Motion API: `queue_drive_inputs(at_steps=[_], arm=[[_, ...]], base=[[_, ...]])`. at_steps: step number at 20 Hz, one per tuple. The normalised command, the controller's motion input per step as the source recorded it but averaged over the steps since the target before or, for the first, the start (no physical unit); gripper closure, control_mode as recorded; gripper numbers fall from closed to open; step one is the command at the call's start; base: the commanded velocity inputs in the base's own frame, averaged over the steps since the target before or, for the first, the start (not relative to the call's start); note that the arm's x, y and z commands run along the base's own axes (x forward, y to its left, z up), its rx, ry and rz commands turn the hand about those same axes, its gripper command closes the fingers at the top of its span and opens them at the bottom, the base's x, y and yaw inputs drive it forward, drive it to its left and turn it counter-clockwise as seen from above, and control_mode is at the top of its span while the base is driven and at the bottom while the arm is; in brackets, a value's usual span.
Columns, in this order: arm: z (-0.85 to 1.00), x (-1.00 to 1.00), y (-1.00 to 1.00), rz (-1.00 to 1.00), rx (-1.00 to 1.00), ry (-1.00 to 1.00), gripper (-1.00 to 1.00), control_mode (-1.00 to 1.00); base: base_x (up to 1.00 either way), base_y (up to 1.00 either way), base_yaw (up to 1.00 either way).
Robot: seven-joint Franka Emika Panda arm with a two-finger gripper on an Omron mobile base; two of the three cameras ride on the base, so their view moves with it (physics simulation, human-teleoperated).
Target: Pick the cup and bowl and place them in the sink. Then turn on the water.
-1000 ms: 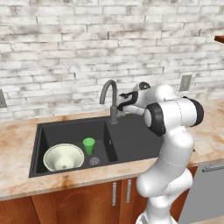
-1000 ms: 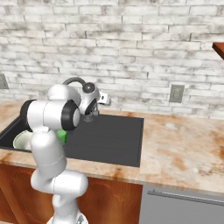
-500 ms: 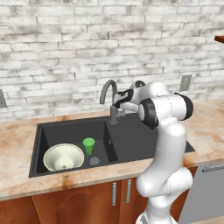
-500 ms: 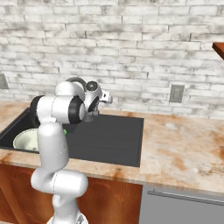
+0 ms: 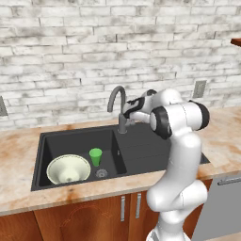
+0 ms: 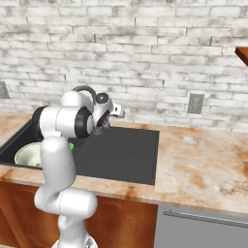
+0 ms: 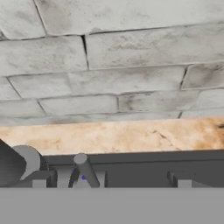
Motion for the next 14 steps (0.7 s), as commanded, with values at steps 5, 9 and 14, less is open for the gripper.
queue_drive_inputs(at_steps=[5, 9, 14], arm=[[-0.14, -0.18, 0.02, -0.01, 0.00, 0.00, -1.00, -1.00], [0.00, 0.28, 0.07, 0.00, -0.03, 0.00, -1.00, -1.00], [-0.24, 0.29, 0.00, 0.00, -0.03, -0.02, -1.00, -1.00]], base=[[0.00, 0.00, 0.00], [0.00, 0.00, 0.00], [0.00, 0.00, 0.00]])
